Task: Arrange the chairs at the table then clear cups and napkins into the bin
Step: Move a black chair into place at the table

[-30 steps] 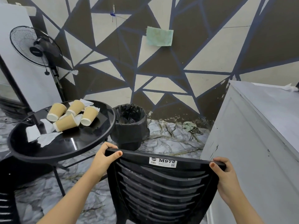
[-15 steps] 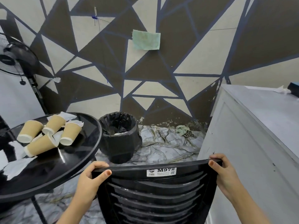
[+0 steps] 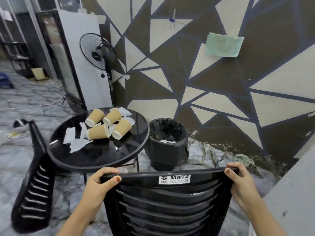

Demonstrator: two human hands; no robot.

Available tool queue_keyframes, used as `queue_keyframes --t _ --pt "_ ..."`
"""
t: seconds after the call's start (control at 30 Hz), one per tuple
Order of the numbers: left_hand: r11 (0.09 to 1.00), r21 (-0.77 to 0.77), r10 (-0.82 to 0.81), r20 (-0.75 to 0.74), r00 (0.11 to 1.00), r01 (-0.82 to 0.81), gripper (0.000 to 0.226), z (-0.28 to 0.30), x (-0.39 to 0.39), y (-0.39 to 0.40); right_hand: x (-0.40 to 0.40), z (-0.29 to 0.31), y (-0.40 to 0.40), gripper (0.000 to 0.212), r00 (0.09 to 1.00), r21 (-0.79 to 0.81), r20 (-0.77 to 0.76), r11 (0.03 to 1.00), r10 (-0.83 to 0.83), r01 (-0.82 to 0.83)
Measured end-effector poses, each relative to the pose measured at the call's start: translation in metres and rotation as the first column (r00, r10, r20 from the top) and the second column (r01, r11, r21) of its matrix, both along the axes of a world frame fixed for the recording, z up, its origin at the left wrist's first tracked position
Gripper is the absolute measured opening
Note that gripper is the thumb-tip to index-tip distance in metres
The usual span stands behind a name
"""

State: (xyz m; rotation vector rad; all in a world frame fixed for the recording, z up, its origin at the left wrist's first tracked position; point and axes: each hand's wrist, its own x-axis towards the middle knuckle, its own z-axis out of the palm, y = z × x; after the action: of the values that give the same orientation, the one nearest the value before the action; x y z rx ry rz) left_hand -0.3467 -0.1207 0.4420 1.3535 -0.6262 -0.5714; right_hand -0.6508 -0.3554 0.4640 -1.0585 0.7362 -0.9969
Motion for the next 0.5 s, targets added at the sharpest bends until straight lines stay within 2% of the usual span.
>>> queue_keyframes --t 0.13,0.2,0.23,0.3,0.43,0.5 --pt "0.991 -0.024 0.13 -0.023 0.991 -0.131 0.057 -0.002 -0.006 0.017 0.036 -0.008 -0.027 0.058 0.984 0.011 0.043 0.985 0.174 -0.175" --pt "0.983 -0.047 0.178 -0.035 0.983 -0.179 0.066 -0.004 -0.013 0.024 0.054 -0.016 -0.043 0.028 0.956 -0.021 0.081 0.959 0.283 -0.282" --pt "0.978 -0.045 0.203 -0.035 0.978 -0.205 0.067 -0.006 -0.017 0.027 0.062 -0.02 -0.051 0.027 0.948 -0.045 0.102 0.953 0.302 -0.299" --pt "0.963 -0.053 0.264 -0.025 0.964 -0.265 0.066 -0.012 -0.025 0.031 0.079 -0.027 -0.067 0.054 0.928 -0.065 0.082 0.931 0.364 -0.359" --pt "0.939 -0.072 0.332 -0.059 0.941 -0.336 0.059 -0.024 -0.04 0.032 0.102 -0.02 -0.086 0.06 0.88 -0.112 0.101 0.884 0.464 -0.454" --pt "0.933 -0.069 0.35 -0.045 0.936 -0.352 0.06 -0.023 -0.042 0.028 0.106 -0.023 -0.094 0.059 0.883 -0.118 0.101 0.886 0.459 -0.448"
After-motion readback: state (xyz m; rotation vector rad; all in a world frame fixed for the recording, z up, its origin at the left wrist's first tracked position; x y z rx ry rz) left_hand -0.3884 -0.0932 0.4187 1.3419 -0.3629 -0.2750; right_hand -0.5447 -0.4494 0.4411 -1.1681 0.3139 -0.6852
